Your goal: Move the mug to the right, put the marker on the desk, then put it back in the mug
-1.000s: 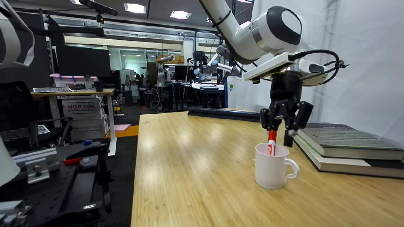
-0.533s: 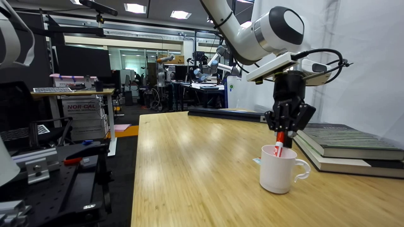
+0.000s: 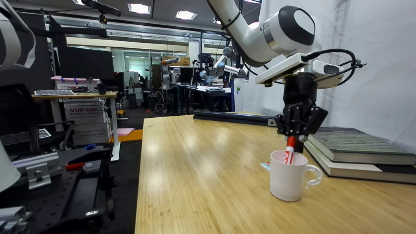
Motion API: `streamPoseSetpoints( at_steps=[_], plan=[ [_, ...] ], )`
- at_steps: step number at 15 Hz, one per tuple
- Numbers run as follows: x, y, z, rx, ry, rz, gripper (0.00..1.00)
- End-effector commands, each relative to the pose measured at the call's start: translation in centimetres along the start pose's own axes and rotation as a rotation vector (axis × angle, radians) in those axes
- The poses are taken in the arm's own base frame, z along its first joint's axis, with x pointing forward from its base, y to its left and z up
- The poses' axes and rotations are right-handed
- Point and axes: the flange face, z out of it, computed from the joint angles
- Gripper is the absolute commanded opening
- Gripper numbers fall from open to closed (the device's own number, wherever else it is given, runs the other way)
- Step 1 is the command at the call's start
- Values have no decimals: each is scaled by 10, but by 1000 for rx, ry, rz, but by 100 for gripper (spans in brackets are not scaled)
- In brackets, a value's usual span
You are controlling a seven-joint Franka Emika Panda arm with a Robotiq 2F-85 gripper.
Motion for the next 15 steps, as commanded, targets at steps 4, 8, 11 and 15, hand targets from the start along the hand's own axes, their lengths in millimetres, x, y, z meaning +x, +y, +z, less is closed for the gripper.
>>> streamPoseSetpoints(
  at_steps=[4, 8, 11, 15],
  plan=[
    [3, 4, -4, -30, -15, 21, 5],
    [1, 9, -11, -28, -27, 40, 5],
    [-2, 20, -30, -36, -38, 86, 5],
    [-3, 29, -56, -45, -59, 150, 5]
  ],
)
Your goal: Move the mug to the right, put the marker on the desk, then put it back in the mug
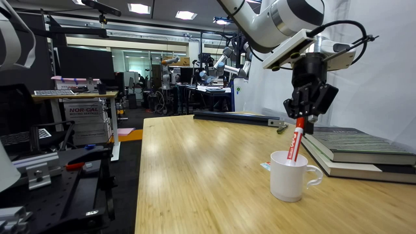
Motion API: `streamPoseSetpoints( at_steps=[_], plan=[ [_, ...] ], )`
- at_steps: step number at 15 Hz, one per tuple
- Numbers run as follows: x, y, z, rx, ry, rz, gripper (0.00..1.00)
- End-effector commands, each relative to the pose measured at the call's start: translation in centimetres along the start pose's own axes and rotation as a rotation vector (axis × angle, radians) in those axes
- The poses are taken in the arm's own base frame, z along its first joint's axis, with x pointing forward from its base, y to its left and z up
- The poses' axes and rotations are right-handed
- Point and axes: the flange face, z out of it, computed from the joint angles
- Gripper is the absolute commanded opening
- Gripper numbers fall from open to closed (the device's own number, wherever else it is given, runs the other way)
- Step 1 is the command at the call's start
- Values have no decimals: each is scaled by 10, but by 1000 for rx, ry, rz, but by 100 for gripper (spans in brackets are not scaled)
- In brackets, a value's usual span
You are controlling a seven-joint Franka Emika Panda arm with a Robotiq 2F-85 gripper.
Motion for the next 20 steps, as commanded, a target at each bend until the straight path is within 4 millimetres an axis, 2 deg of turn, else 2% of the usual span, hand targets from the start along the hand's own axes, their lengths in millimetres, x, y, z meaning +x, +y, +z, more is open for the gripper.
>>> streamPoseSetpoints(
  at_steps=[1, 7, 10, 15, 17, 20],
  plan=[
    [-3, 5, -20, -33, -38, 60, 5],
    [-10, 1, -55, -29, -94, 129, 5],
    [-12, -11, -80, -16, -96, 150, 5],
    [-9, -58, -109, 39, -49, 142, 5],
    [-6, -79, -109, 66, -39, 133, 5],
    [0, -105, -97, 94, -59, 112, 5]
  ],
)
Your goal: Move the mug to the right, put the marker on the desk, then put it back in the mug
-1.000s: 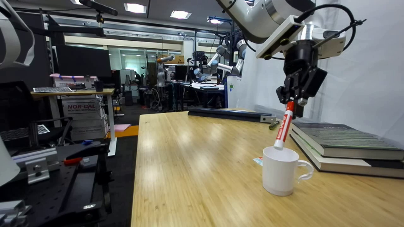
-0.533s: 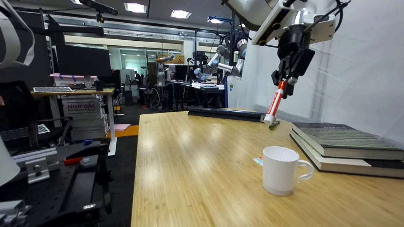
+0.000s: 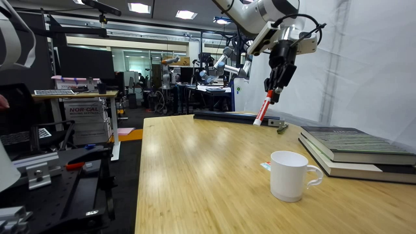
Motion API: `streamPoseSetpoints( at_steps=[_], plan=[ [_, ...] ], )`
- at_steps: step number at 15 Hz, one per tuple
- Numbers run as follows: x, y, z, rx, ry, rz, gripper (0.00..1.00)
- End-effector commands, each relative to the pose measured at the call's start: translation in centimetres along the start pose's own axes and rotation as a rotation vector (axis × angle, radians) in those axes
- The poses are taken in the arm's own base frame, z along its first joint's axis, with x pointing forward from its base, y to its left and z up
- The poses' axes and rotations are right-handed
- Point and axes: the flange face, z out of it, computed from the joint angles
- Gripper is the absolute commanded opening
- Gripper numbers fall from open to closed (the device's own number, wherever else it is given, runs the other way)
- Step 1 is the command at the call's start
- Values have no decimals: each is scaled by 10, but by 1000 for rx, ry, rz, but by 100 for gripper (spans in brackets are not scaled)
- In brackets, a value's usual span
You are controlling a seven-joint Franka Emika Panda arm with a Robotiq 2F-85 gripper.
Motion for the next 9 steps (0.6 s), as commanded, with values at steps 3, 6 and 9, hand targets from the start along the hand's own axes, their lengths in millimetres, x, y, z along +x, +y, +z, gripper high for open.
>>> streamPoseSetpoints(
  at_steps=[3, 6, 9],
  plan=[
    [13, -26, 29, 54, -59, -19, 5],
    [20, -40, 57, 62, -103, -34, 5],
    [23, -55, 71, 57, -115, -58, 5]
  ],
)
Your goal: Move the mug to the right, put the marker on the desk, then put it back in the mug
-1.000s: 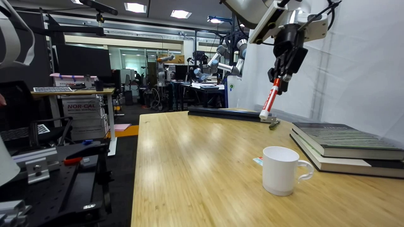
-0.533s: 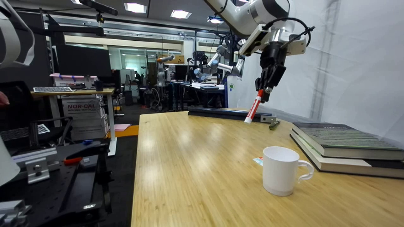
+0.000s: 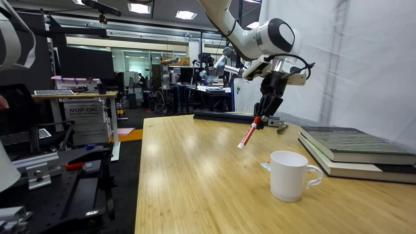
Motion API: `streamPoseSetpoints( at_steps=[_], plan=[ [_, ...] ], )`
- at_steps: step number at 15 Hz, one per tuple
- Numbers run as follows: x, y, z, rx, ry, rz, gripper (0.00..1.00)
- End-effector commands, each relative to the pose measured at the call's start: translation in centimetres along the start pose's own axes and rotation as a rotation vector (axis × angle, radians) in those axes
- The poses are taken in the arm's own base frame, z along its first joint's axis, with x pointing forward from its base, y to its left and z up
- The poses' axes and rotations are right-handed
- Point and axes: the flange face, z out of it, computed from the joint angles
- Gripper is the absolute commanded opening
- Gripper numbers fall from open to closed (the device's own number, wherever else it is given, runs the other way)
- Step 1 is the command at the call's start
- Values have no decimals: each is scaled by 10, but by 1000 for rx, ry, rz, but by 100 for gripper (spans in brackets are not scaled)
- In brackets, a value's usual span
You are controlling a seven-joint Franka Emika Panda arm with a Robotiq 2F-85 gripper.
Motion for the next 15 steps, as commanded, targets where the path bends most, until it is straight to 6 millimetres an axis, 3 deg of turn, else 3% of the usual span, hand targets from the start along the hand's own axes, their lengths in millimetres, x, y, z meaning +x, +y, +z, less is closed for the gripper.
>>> streamPoseSetpoints(
  at_steps=[1, 4, 5, 6, 8, 15],
  plan=[
    [4, -10, -2, 20, -8, -25, 5],
    [5, -17, -1, 14, -8, -42, 5],
    [6, -18, -1, 13, -9, -47, 15],
    [6, -18, -1, 12, -9, -49, 44],
    [6, -17, -2, 11, -10, -52, 50],
    [11, -14, -5, 31, 19, -51, 98]
  ],
)
